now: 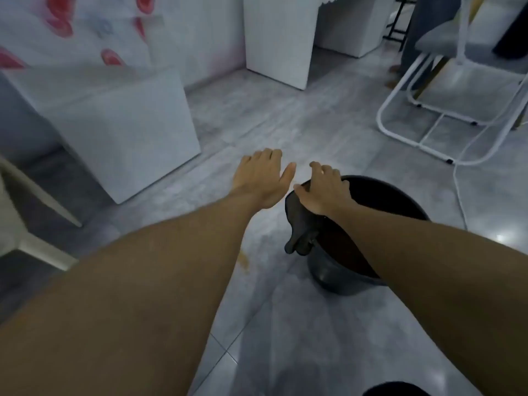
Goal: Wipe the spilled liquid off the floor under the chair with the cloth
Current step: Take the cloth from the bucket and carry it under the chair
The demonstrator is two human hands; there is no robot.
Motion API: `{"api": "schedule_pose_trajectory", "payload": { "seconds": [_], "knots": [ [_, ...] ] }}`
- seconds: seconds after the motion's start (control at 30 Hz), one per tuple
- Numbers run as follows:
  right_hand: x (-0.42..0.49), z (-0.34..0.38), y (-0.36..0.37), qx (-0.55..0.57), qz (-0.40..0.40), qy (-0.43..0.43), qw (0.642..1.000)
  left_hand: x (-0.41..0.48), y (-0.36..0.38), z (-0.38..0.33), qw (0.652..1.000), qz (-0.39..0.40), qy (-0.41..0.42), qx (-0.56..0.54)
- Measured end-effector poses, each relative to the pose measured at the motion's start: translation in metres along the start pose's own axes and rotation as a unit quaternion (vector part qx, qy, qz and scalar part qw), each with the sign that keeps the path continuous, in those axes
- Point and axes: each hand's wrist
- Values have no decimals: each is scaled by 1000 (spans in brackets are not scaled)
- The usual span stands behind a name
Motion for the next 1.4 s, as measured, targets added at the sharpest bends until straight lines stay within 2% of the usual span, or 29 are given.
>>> {"api": "schedule_pose_trajectory", "payload": {
  "seconds": [0.13,0.23,0.33,0.5,0.57,0.67,0.83,1.07,1.4],
  "knots": [
    [25,-13,31,36,57,68,995,6,44,6,999,40,-2,-2],
    [39,-8,46,52,15,60,997,6,78,13,998,65,0,-5],
    [41,2,51,-34,-13,39,999,1,106,19,997,80,-11,-1],
    [37,12,54,-147,-83,-97,981,-10,116,34,998,57,-28,18],
    [33,22,58,-157,-122,-163,966,-16,109,48,997,51,-39,33],
    [24,53,68,-137,-135,-253,948,-33,97,75,995,29,-81,49],
    [1,134,96,-56,-108,-377,918,-87,94,136,981,34,-188,37],
    [-49,237,172,-25,-53,-497,866,-212,107,211,950,20,-312,-4],
    [-168,347,266,-1,53,-626,778,-396,132,263,878,14,-479,-25]
  ]
}}
Point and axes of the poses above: each hand's wrist, its own x-axis towards the middle knuckle, its own y-axis out of the palm, z = x × y, and after that the axes turned 14 degrees about z, right-handed
